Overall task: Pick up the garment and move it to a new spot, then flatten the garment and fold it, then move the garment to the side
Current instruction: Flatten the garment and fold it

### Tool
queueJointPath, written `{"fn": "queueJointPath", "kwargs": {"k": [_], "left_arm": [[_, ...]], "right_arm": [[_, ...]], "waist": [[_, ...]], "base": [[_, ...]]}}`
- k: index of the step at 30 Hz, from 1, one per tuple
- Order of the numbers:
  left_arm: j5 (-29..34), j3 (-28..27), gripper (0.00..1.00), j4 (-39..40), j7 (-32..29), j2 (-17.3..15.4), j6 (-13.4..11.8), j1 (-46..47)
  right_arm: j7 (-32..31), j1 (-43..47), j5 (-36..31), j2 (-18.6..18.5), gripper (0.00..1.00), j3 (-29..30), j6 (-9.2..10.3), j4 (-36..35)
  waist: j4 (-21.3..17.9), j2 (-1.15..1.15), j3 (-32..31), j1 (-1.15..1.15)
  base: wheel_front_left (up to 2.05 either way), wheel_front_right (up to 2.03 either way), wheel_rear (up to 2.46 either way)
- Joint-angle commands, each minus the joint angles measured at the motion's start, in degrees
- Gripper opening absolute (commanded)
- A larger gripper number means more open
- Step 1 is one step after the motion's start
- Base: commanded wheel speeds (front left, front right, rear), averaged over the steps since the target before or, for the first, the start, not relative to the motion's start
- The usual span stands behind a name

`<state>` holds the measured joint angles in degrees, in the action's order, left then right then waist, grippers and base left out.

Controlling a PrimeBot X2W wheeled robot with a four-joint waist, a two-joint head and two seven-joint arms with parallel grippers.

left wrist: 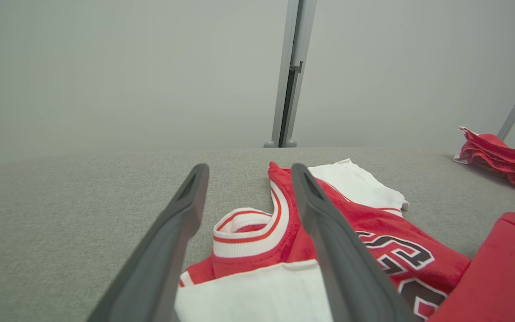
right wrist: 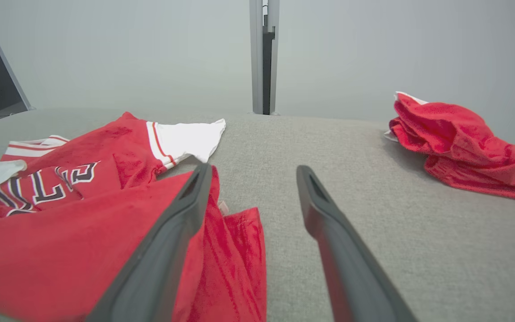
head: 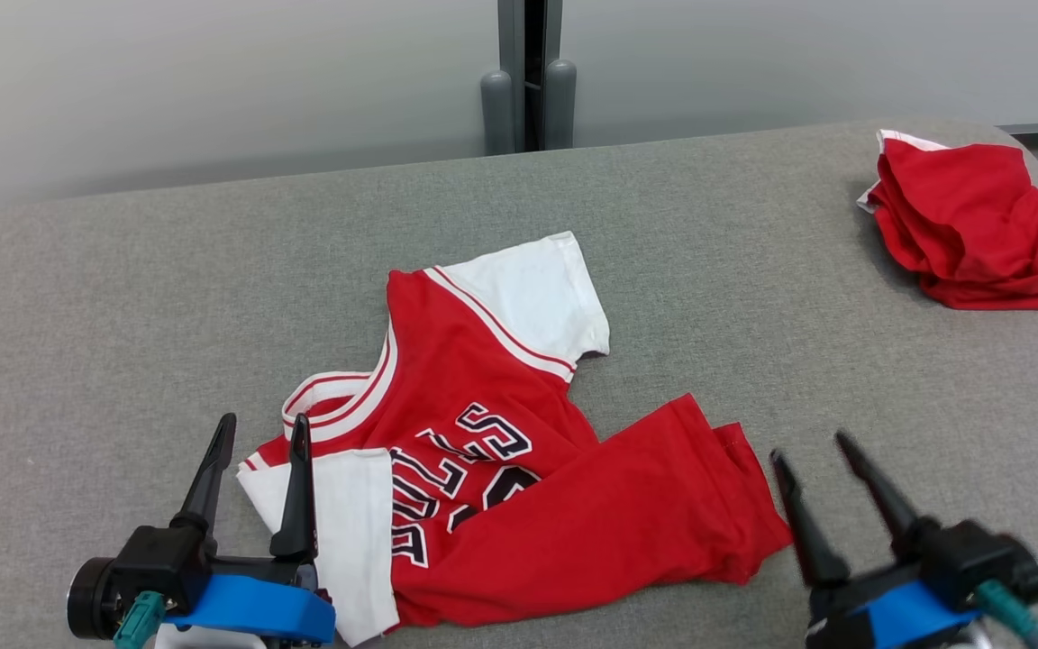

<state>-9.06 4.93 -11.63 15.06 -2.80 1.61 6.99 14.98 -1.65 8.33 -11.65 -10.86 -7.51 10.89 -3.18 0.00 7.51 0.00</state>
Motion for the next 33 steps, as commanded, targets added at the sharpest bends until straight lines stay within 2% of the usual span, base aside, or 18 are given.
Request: {"fn": "queueJointPath", "kwargs": {"k": [1,8,14,25,26,27,33], "left_arm": [[-0.3,0.0,1.00,-0.1,0.2,-0.2,-0.1,-0.1],[-0.3,0.5,1.00,0.1,0.2,-0.2,-0.3,0.7],[-0.4,0.9,1.00,0.4,0.2,-0.2,-0.5,1.6],[-0.5,0.8,1.00,0.5,0.2,-0.2,-0.6,2.8],[-0.5,0.8,1.00,0.5,0.2,-0.2,-0.7,2.8],[-0.6,0.8,1.00,0.5,0.2,-0.2,-0.7,2.8],[-0.5,0.5,1.00,0.1,0.2,-0.2,-0.8,2.7]], "right_arm": [[0.3,-1.8,-0.1,-0.6,1.00,1.0,0.04,-1.1],[-3.8,-9.5,-1.3,-3.5,1.00,0.9,0.04,1.8],[-7.9,-13.0,-0.1,-4.5,1.00,-1.8,0.04,8.8],[-10.2,-17.0,2.4,-5.0,1.00,-7.4,0.04,22.4],[-10.8,-17.4,2.9,-5.0,0.40,-8.2,0.04,23.6],[-11.1,-17.7,3.7,-5.0,0.00,-8.9,0.04,24.6],[-7.9,-21.4,5.2,-5.9,0.00,-9.6,0.05,26.6]], "waist": [[0.2,0.00,0.1,0.00],[1.4,0.00,1.0,0.00],[3.4,0.00,2.4,0.00],[5.2,0.00,4.5,0.00],[5.2,0.00,4.5,0.00],[5.2,0.00,4.5,0.00],[4.6,0.00,3.8,0.00]], "base": [[0.00,0.00,0.00],[0.00,0.00,0.00],[0.00,0.00,0.00],[0.00,0.00,0.00],[0.00,0.00,0.00],[0.00,0.00,0.00],[0.00,0.00,0.00]]}}
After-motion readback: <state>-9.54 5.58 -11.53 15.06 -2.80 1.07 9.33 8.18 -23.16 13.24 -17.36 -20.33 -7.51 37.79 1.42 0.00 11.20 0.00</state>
